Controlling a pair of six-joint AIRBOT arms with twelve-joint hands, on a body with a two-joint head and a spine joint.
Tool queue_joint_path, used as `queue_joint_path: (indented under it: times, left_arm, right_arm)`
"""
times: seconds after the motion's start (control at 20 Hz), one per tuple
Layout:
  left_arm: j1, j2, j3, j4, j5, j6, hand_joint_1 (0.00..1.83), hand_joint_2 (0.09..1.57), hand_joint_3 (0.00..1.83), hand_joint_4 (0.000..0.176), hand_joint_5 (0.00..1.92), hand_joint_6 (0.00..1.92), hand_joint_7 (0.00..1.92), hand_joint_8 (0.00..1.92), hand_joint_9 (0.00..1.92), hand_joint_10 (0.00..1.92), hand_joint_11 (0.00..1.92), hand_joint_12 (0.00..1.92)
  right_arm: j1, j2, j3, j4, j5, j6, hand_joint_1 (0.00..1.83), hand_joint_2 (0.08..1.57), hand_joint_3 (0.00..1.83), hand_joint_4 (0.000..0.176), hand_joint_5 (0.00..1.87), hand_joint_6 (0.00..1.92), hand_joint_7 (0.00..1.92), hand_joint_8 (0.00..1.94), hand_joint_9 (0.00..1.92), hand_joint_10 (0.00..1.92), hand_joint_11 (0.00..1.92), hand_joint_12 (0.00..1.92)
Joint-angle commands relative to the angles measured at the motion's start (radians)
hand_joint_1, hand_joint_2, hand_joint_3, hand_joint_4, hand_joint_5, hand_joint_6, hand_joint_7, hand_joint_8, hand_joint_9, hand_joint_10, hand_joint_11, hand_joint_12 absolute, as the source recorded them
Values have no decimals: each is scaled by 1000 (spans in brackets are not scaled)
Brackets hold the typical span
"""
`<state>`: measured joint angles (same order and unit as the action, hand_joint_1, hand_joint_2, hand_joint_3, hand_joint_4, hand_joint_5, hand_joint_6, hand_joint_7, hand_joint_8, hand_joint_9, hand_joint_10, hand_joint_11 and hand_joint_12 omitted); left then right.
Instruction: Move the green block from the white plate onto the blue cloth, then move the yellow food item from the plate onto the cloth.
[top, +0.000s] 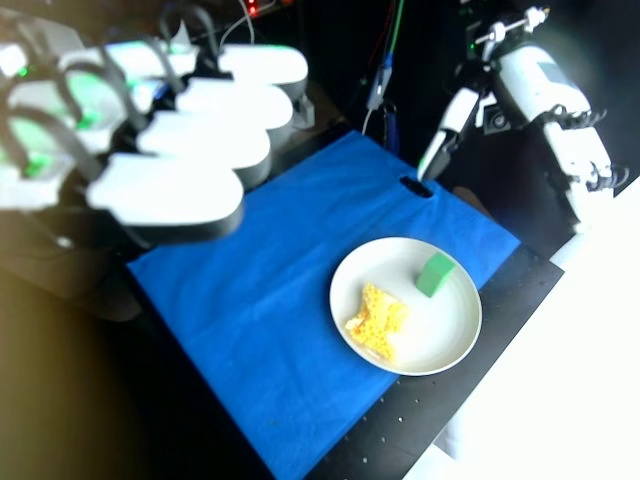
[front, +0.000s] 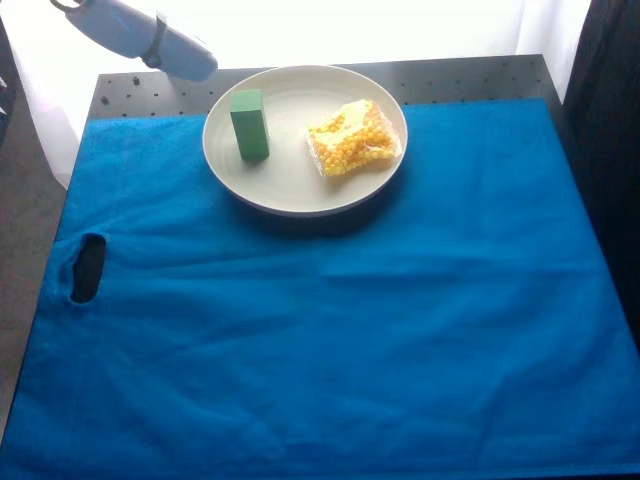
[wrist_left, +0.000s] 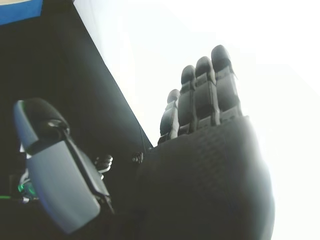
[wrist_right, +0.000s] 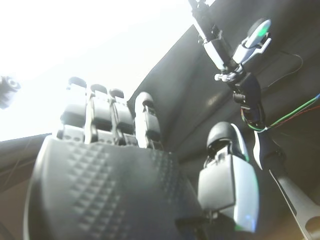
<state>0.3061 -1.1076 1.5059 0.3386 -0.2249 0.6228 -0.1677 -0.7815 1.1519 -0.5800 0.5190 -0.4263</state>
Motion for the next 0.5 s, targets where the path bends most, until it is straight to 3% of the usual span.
queue_joint_path:
  times: [0.0,0.05,0.1,0.15,0.25,0.4,0.45]
  left_arm:
    - [-16,-6,7,-8,-88,-7,809,728,2,45,73,0,264,0,304,0,194,224]
    - [-16,-14,12,-8,-83,-7,799,694,4,43,59,1,227,0,271,0,196,173]
    - [-12,-22,16,-7,-78,-7,785,691,5,28,58,1,221,0,263,0,200,162]
    - [-9,-26,17,-6,-78,-7,782,690,5,12,70,6,233,6,262,0,199,158]
    - [0,-35,18,-6,-82,-7,774,686,2,22,91,12,218,1,244,0,190,147]
    - [14,-53,24,-6,-83,-7,778,666,0,20,114,2,245,1,266,3,214,121]
    - [20,-58,25,-6,-84,-7,803,663,0,17,107,0,242,0,283,7,196,107]
  right_arm:
    - [5,-2,2,41,97,0,43,1087,1,176,51,0,38,5,7,1,0,0]
    - [4,-4,2,41,97,0,61,1085,0,176,59,5,31,2,7,1,4,2]
    - [4,-5,2,41,98,0,73,1094,3,161,76,11,56,11,35,12,16,7]
    - [3,-5,2,42,98,0,82,1062,0,173,74,8,55,8,33,9,24,11]
    - [1,-8,2,43,99,0,63,1033,0,176,52,0,57,7,51,13,51,24]
    - [-12,-14,3,49,103,0,71,1058,0,176,103,17,53,2,1,0,0,0]
    - [-15,-16,4,50,105,0,108,1059,0,169,122,20,58,3,0,0,0,0]
